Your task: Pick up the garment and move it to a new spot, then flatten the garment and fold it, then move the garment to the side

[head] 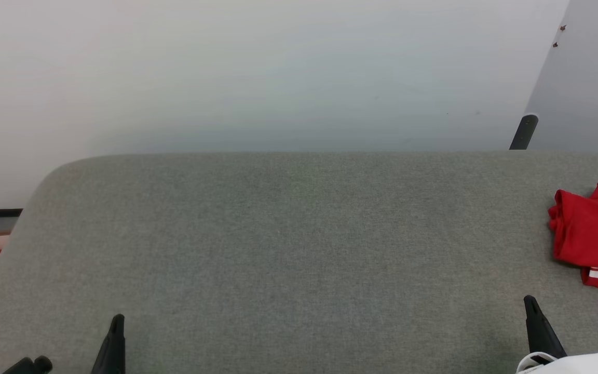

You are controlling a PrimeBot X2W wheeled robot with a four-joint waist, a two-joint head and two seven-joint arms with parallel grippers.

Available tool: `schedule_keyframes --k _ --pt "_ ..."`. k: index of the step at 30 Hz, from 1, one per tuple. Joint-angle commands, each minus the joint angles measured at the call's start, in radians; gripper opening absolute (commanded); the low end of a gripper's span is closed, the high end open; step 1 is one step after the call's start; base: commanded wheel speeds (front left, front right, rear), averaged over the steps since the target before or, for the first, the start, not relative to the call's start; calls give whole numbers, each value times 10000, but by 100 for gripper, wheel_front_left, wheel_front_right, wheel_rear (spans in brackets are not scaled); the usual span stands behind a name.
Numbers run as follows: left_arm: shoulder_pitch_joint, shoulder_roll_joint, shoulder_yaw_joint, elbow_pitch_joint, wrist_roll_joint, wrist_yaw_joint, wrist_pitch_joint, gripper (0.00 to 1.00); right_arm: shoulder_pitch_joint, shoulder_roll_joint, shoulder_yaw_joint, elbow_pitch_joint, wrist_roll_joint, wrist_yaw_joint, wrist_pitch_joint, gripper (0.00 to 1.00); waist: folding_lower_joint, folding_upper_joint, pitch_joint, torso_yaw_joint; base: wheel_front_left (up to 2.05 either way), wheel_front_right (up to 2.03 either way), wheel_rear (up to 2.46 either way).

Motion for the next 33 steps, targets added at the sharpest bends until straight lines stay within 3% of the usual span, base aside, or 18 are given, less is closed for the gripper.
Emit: schedule_keyframes --k 1,33 --pt "-264 26 76 -87 -330 -17 76 0 -317 0 -55 -124 392 -3 82 0 1 0 13 -1 0 0 0" --pt "-1071 -597 198 127 -3558 -31 1051 0 -815 92 -304 -65 4264 -6 1039 0 0 0 266 -27 0 0 0"
